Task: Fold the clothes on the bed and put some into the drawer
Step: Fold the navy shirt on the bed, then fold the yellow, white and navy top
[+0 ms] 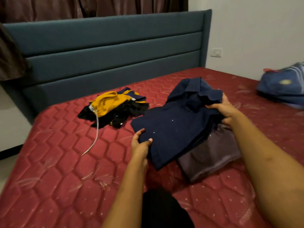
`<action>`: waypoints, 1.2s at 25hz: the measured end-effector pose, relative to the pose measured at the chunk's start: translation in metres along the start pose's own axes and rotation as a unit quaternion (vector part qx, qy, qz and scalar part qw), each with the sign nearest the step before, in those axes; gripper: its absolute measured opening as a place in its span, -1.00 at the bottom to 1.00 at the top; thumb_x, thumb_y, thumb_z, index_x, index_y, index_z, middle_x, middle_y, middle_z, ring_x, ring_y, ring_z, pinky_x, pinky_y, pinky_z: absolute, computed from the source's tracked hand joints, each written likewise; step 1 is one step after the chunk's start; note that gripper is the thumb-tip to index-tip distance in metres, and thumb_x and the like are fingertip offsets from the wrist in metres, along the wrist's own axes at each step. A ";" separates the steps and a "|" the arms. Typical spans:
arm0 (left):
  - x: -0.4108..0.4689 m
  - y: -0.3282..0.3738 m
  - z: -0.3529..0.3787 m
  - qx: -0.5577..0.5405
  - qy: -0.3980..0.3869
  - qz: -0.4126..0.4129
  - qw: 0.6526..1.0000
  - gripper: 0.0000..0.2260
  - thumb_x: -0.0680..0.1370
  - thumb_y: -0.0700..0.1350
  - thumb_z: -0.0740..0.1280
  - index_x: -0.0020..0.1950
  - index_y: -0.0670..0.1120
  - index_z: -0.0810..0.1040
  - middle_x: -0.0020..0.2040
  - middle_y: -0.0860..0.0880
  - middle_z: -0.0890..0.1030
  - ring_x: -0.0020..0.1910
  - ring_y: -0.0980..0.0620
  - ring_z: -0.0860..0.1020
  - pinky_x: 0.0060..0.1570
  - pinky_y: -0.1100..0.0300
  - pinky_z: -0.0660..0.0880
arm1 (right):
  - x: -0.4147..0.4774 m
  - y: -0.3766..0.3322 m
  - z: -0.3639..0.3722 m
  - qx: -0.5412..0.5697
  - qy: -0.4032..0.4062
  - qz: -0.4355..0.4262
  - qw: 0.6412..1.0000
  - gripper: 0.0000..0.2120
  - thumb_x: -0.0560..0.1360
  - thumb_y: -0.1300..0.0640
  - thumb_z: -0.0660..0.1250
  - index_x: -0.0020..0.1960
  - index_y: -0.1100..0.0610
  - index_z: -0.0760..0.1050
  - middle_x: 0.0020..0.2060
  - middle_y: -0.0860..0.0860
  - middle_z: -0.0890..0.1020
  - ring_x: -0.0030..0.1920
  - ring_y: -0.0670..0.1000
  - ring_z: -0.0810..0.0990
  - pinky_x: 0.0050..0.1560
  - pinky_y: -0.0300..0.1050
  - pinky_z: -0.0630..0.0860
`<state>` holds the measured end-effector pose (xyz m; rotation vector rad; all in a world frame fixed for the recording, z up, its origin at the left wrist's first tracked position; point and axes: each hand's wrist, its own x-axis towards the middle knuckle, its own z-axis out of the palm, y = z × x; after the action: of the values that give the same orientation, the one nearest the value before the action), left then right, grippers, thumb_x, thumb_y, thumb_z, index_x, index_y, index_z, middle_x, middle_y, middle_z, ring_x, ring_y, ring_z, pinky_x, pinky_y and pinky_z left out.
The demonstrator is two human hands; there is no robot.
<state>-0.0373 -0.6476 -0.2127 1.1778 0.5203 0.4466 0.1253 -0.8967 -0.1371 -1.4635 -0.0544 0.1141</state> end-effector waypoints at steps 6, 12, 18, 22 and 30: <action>-0.001 -0.079 0.091 0.065 -0.054 -0.037 0.996 -0.53 0.47 -0.47 0.29 0.24 -0.02 0.49 0.21 -0.12 0.53 0.07 -0.02 0.54 -0.01 0.28 0.55 | 0.030 0.066 -0.119 -0.027 0.133 0.026 0.990 -0.19 0.40 0.53 0.33 0.52 0.07 0.15 0.30 0.13 0.46 0.14 0.11 0.49 -0.21 -0.08 0.61; -0.005 -0.124 0.091 0.403 -0.024 0.093 0.910 -0.44 0.43 -0.35 0.33 0.39 0.01 0.39 0.51 -0.11 0.19 0.43 -0.13 0.29 0.34 0.10 0.31 | 0.042 0.126 -0.143 -0.346 0.260 0.098 0.896 0.05 0.32 0.21 0.48 0.58 0.00 -0.13 0.52 0.14 0.14 0.46 0.24 0.20 0.40 0.24 0.22; -0.007 -0.128 0.126 0.645 -0.129 0.348 0.668 -0.36 0.38 0.00 0.44 0.45 -0.02 0.39 0.52 -0.09 0.27 0.49 -0.13 0.24 0.36 -0.16 0.28 | 0.049 0.129 -0.046 -0.630 0.169 -0.070 0.755 -0.38 0.59 -0.06 0.11 0.58 -0.05 -0.06 0.57 0.00 -0.02 0.55 0.14 -0.12 0.45 0.30 -0.19; 0.022 -0.153 0.111 0.704 -0.180 0.295 0.620 -0.40 0.54 0.28 0.05 0.51 0.03 0.28 0.51 -0.04 0.28 0.51 -0.10 0.21 0.41 -0.17 0.16 | 0.051 0.170 -0.046 -0.680 0.093 0.008 0.727 -0.40 0.57 -0.33 -0.15 0.56 -0.18 -0.15 0.57 -0.05 -0.09 0.55 0.11 -0.22 0.45 0.28 -0.29; 0.029 -0.157 0.109 0.686 -0.215 0.245 0.650 -0.28 0.48 0.39 -0.26 0.58 0.10 0.02 0.59 0.00 0.03 0.56 -0.07 -0.05 0.46 -0.10 -0.16 | 0.058 0.181 -0.045 -0.692 0.078 0.036 0.717 -0.39 0.56 -0.35 -0.19 0.56 -0.19 -0.17 0.57 -0.06 -0.11 0.54 0.11 -0.24 0.44 0.28 -0.32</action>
<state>0.0599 -0.7623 -0.3335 2.8735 -0.0075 0.1226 0.1801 -0.9157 -0.3236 -2.9999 0.0834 -0.0163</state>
